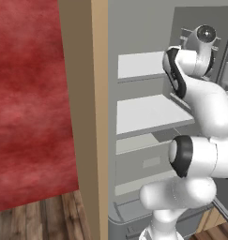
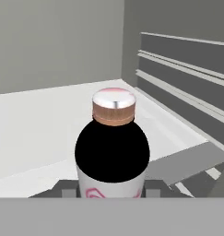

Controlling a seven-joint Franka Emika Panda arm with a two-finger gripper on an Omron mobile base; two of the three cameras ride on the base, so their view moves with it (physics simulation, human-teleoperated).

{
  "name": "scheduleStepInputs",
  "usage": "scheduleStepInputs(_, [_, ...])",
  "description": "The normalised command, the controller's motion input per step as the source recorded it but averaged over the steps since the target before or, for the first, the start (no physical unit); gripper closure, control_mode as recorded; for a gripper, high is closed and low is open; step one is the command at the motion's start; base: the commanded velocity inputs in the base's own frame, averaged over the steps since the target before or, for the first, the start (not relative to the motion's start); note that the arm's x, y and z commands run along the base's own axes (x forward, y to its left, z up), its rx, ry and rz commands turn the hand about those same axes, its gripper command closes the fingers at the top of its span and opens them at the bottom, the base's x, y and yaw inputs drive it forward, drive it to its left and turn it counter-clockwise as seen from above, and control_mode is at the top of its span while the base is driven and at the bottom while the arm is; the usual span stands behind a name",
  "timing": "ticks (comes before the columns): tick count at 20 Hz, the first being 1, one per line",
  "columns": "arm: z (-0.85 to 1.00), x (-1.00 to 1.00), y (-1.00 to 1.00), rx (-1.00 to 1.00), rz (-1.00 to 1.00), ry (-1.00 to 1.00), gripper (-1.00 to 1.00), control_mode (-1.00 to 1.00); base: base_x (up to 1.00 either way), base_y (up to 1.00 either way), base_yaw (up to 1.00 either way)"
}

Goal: Open the fridge, grab two sodas, and place both sodas inside the bowl with ice on the dining counter.

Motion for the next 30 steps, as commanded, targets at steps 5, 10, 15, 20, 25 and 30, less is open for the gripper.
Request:
scheduleStepInputs(5, [0.04,-1.00,0.45,0.00,0.01,0.00,1.00,-1.00,0.00,0.00,0.00])
scheduleStepInputs(10, [0.18,-1.00,0.42,0.00,0.00,0.00,1.00,-1.00,0.00,0.00,0.00])
scheduleStepInputs(15, [0.27,-1.00,0.33,0.00,0.00,0.00,1.00,-1.00,0.00,0.00,0.00])
scheduleStepInputs(20, [0.14,-1.00,0.21,0.00,0.00,0.00,1.00,-1.00,0.00,0.00,0.00])
scheduleStepInputs(25, [-0.17,-1.00,0.01,0.00,0.00,-0.03,1.00,-1.00,0.00,0.00,0.00])
scheduleStepInputs(30, [-0.21,-0.91,-0.01,-0.01,0.00,-0.04,1.00,-1.00,0.00,0.00,0.00])
